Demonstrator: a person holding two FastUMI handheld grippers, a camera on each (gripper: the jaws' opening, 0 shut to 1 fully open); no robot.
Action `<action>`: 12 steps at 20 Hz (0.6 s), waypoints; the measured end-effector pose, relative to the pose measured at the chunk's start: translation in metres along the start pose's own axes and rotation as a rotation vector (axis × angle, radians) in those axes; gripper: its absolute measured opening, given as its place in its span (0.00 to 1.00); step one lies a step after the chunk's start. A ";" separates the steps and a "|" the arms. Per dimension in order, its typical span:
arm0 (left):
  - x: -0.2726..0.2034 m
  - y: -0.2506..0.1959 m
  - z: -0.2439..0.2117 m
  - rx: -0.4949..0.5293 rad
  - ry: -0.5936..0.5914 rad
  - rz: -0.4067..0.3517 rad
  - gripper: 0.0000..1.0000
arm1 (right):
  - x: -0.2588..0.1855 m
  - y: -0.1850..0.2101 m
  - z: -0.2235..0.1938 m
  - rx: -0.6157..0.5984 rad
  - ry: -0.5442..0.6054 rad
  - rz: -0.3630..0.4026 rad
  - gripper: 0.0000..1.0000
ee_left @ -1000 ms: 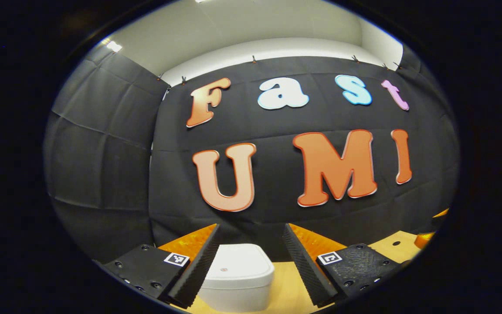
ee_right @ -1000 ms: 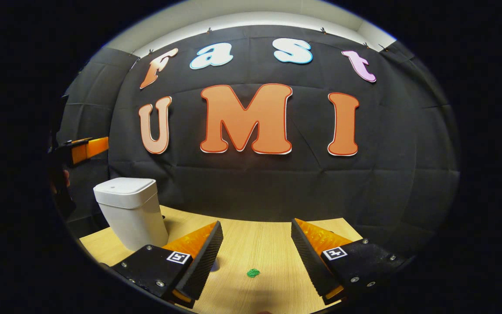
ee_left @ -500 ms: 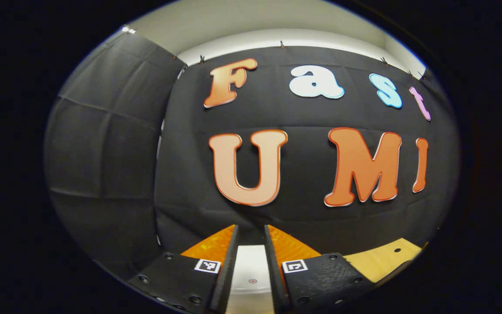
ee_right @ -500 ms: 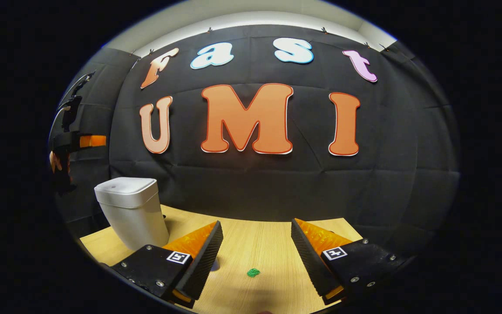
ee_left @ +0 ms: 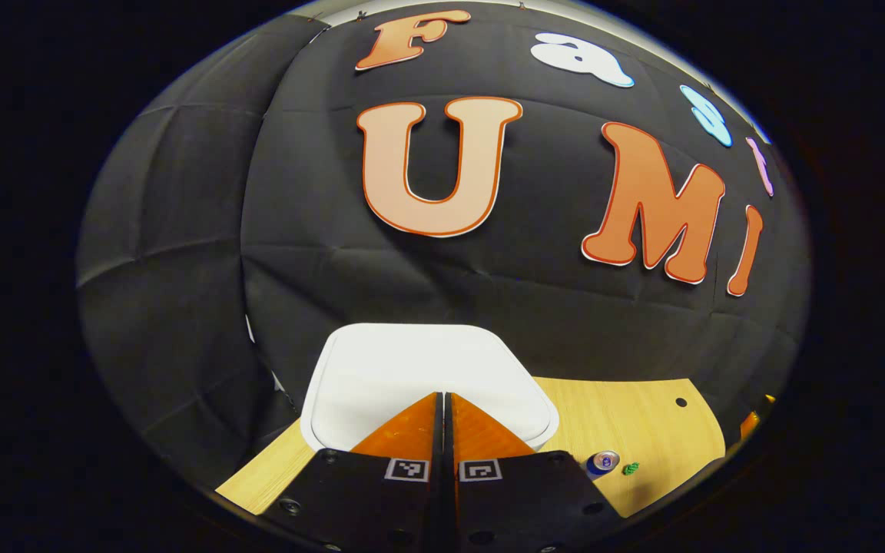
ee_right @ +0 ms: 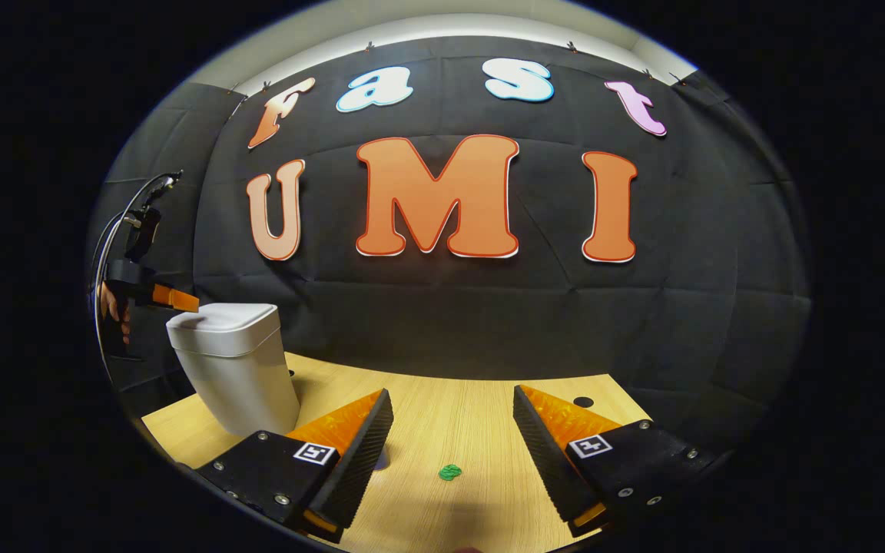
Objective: Press the lid of the desktop garbage bin to open it, pick up the crumpled paper on the desktop and throw it into the bin, then pick up the pop can on the desktop and drop it into the bin, and finally close the garbage bin lid.
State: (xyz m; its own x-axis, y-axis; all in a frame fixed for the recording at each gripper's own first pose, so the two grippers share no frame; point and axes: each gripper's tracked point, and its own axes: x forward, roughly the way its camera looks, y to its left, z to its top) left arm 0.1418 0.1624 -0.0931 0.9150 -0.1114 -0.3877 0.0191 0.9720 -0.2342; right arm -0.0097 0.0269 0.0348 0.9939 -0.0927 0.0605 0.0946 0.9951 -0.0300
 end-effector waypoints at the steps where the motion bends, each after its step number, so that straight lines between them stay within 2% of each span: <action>1: 0.004 0.004 -0.004 0.012 0.016 0.009 0.00 | 0.001 -0.001 -0.001 0.002 0.004 -0.001 0.94; 5: 0.017 0.004 -0.012 0.014 0.050 0.017 0.00 | 0.005 0.001 -0.007 0.015 0.020 -0.002 0.94; 12: 0.007 0.006 -0.019 0.037 0.084 0.062 0.00 | 0.010 0.009 -0.015 0.017 0.041 0.011 0.95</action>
State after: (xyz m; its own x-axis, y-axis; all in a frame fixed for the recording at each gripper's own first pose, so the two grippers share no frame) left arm 0.1413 0.1636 -0.1139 0.8779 -0.0667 -0.4741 -0.0196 0.9844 -0.1747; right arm 0.0016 0.0343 0.0202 0.9964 -0.0827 0.0194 0.0830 0.9965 -0.0133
